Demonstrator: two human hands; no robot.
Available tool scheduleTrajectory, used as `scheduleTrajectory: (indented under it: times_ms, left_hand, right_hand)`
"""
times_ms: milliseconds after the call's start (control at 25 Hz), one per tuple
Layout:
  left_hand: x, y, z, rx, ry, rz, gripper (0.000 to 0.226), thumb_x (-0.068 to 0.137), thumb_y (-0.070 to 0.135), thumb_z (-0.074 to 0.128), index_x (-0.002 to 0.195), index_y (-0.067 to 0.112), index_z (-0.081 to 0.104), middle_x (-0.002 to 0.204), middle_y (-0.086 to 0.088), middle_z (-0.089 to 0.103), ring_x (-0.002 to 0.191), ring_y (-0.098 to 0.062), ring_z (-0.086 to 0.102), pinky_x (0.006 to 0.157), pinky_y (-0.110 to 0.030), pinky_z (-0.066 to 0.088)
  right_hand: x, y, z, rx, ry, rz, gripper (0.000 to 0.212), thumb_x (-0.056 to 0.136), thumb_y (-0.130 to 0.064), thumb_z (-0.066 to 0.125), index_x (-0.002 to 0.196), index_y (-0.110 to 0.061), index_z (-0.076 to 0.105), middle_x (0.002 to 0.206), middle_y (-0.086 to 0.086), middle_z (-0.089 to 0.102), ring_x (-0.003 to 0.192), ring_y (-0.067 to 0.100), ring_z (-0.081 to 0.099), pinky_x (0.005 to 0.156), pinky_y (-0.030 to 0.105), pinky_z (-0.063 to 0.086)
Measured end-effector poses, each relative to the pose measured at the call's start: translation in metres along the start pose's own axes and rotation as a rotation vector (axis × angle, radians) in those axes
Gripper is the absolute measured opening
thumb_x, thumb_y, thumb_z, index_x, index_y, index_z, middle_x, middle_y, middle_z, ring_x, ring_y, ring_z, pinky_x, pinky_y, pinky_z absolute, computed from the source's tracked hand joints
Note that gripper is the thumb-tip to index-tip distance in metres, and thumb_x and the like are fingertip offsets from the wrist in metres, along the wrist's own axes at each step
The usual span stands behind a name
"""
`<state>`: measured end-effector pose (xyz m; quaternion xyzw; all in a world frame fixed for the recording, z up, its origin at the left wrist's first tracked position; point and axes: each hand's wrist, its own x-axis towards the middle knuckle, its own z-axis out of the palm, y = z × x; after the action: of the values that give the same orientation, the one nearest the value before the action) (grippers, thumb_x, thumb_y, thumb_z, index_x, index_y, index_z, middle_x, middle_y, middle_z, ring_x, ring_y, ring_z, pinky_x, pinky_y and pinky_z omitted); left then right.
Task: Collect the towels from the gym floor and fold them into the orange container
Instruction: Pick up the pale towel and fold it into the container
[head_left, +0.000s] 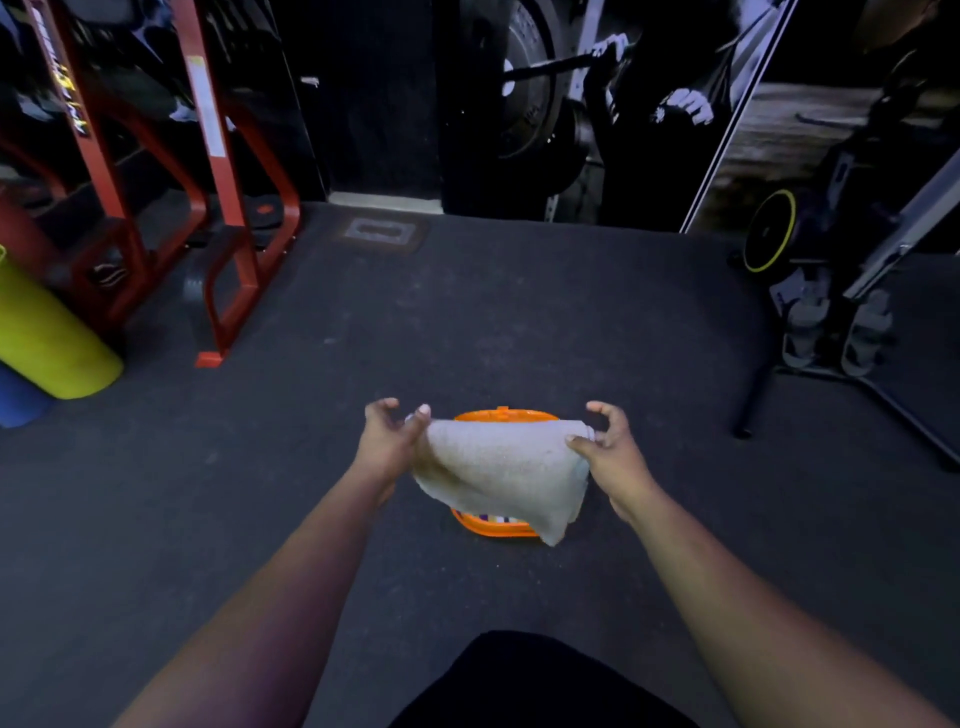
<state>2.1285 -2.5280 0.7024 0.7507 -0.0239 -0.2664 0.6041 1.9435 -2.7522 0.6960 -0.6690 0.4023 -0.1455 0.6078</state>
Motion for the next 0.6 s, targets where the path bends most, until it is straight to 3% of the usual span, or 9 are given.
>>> scheduleTrajectory:
  times_ms: [80, 200, 240, 320, 400, 520, 600]
  left_hand:
    - [0.01, -0.005, 0.007, -0.017, -0.071, 0.021, 0.069, 0.087, 0.038, 0.079, 0.143, 0.02, 0.042, 0.13, -0.006, 0.06, 0.113, -0.018, 0.063, 0.1, -0.038, 0.052]
    - [0.031, -0.025, 0.021, 0.141, -0.357, 0.051, 0.085, 0.066, 0.024, 0.09, 0.14, 0.03, 0.049, 0.128, -0.001, 0.059, 0.112, -0.016, 0.064, 0.097, -0.036, 0.055]
    - [0.039, -0.03, 0.029, 0.285, -0.384, 0.078, 0.087, 0.061, 0.022, 0.088, 0.14, 0.029, 0.05, 0.129, -0.002, 0.059, 0.115, -0.019, 0.062, 0.099, -0.037, 0.053]
    - [0.062, -0.043, 0.05, 0.632, -0.429, 0.131, 0.087, 0.058, 0.027, 0.076, 0.142, 0.022, 0.051, 0.129, -0.003, 0.058, 0.12, -0.025, 0.055, 0.101, -0.035, 0.046]
    - [0.085, -0.057, 0.074, 0.928, -0.44, 0.143, 0.079, 0.062, 0.033, 0.068, 0.139, 0.024, 0.056, 0.124, -0.006, 0.06, 0.117, -0.03, 0.055, 0.094, -0.033, 0.045]
    - [0.118, -0.09, 0.106, 1.221, -0.342, 0.151, 0.046, 0.082, 0.032, 0.068, 0.127, 0.03, 0.066, 0.117, -0.009, 0.061, 0.112, -0.034, 0.058, 0.088, -0.041, 0.049]
    - [0.142, -0.117, 0.122, 1.404, -0.299, 0.233, 0.034, 0.085, 0.033, 0.07, 0.118, 0.027, 0.072, 0.126, -0.01, 0.059, 0.119, -0.034, 0.055, 0.092, -0.046, 0.048]
  right_hand:
    - [0.011, 0.01, 0.002, -0.096, -0.022, -0.064, 0.044, 0.092, 0.002, 0.06, 0.128, -0.024, 0.056, 0.104, 0.004, 0.067, 0.088, 0.014, 0.064, 0.075, 0.02, 0.052]
    - [0.03, 0.023, -0.002, -0.159, -0.11, -0.012, 0.043, 0.092, 0.001, 0.058, 0.123, -0.028, 0.064, 0.129, 0.0, 0.065, 0.115, 0.017, 0.063, 0.098, 0.033, 0.05]
    - [0.04, 0.03, -0.006, -0.189, -0.162, 0.013, 0.042, 0.09, -0.004, 0.065, 0.126, -0.026, 0.064, 0.133, 0.001, 0.064, 0.119, 0.017, 0.061, 0.101, 0.032, 0.049]
    - [0.064, 0.05, -0.012, -0.367, -0.231, 0.015, 0.063, 0.073, -0.029, 0.084, 0.132, -0.024, 0.062, 0.136, 0.004, 0.058, 0.124, 0.019, 0.058, 0.104, 0.033, 0.048]
    - [0.092, 0.07, -0.015, -0.602, -0.292, 0.065, 0.073, 0.068, -0.034, 0.087, 0.135, -0.025, 0.061, 0.137, 0.006, 0.054, 0.124, 0.024, 0.055, 0.103, 0.032, 0.046]
    - [0.135, 0.1, -0.016, -0.941, -0.297, -0.004, 0.046, 0.083, -0.033, 0.072, 0.128, -0.026, 0.062, 0.131, 0.004, 0.052, 0.122, 0.028, 0.053, 0.093, 0.034, 0.047]
    - [0.166, 0.122, -0.013, -1.15, -0.386, -0.078, 0.043, 0.088, -0.036, 0.065, 0.128, -0.024, 0.059, 0.136, 0.005, 0.045, 0.128, 0.029, 0.045, 0.096, 0.04, 0.047]
